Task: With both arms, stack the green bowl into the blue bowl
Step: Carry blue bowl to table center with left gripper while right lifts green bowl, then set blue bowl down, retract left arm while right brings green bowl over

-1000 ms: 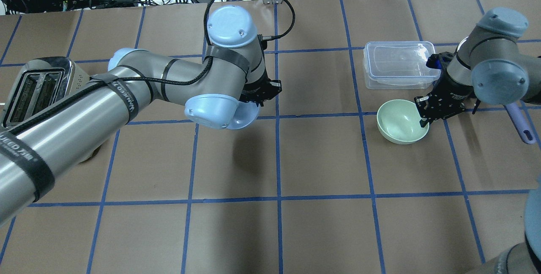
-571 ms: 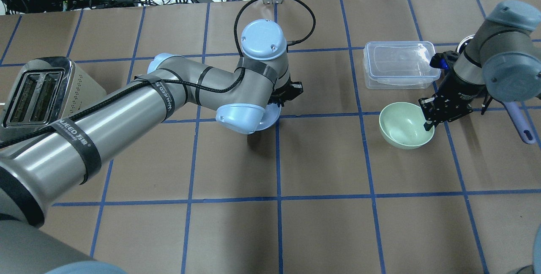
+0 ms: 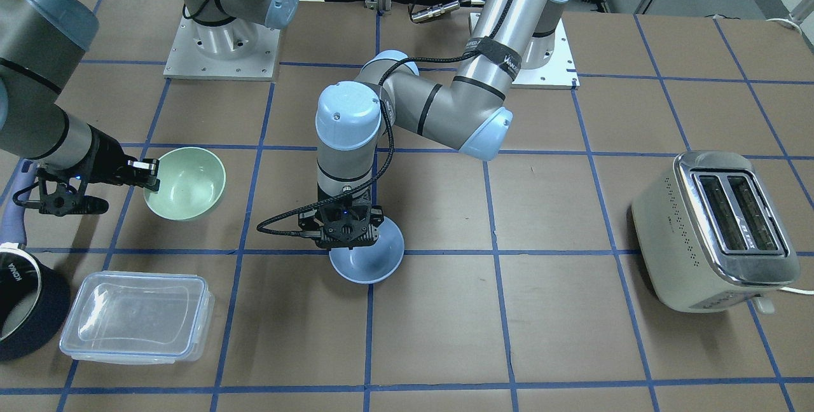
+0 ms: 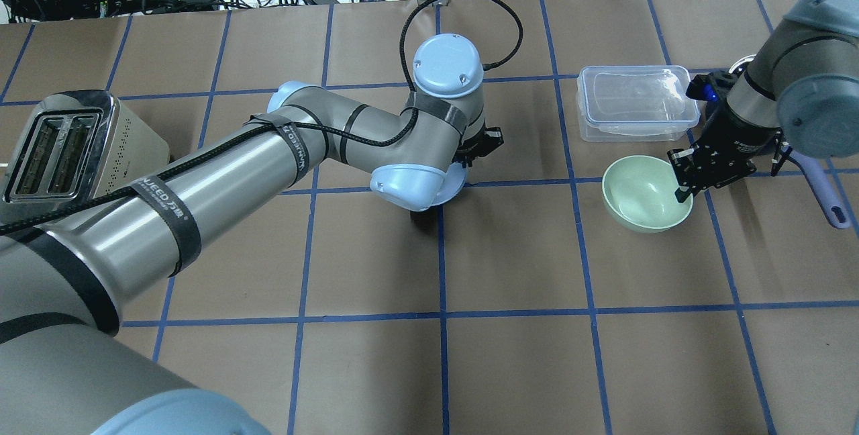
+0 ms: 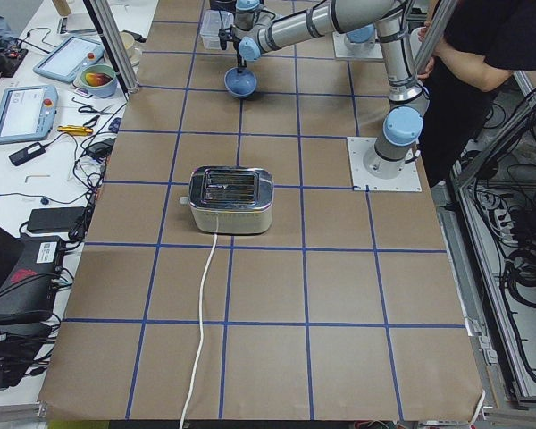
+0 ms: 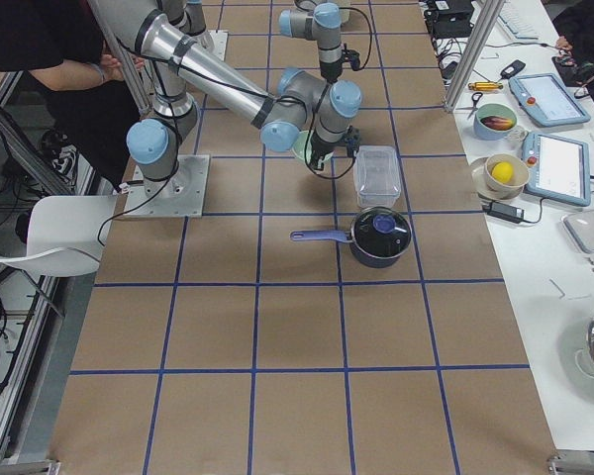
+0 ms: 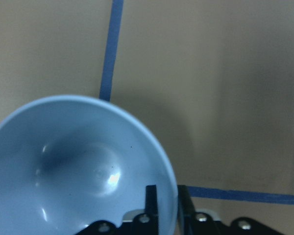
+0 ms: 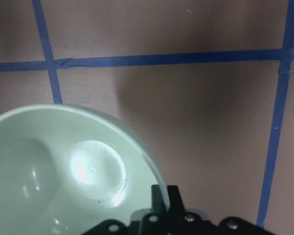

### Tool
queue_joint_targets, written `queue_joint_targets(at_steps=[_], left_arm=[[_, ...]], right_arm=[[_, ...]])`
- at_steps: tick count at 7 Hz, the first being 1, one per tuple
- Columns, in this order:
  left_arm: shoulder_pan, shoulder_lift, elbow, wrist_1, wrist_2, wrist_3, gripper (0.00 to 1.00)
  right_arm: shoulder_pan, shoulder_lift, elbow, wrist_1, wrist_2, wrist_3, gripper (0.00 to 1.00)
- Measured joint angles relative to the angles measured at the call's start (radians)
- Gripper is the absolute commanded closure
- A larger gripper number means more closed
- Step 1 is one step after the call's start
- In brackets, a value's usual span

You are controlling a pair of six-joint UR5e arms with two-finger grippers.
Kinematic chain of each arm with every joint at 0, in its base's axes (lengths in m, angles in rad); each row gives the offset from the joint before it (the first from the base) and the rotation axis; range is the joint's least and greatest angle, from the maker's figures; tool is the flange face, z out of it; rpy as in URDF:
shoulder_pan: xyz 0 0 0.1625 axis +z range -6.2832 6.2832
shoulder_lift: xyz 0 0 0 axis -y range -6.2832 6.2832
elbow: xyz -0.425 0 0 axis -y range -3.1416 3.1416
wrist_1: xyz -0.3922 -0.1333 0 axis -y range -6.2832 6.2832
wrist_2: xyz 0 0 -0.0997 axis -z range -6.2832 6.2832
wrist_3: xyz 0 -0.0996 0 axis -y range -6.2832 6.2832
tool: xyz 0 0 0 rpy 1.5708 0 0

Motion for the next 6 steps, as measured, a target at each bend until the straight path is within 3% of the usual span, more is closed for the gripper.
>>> queue_joint_targets(at_steps=[3, 6], left_arm=[[0.193, 0.128, -0.004, -0.193, -0.007, 0.356, 0.0], [0.459, 0.324, 0.001, -0.388, -0.068, 0.705, 0.0]], right_arm=[[0.058, -0.025, -0.002, -0.061, 0.027, 0.044, 1.0], [0.262, -0.024, -0.021, -0.149, 0.028, 0.311, 1.0]])
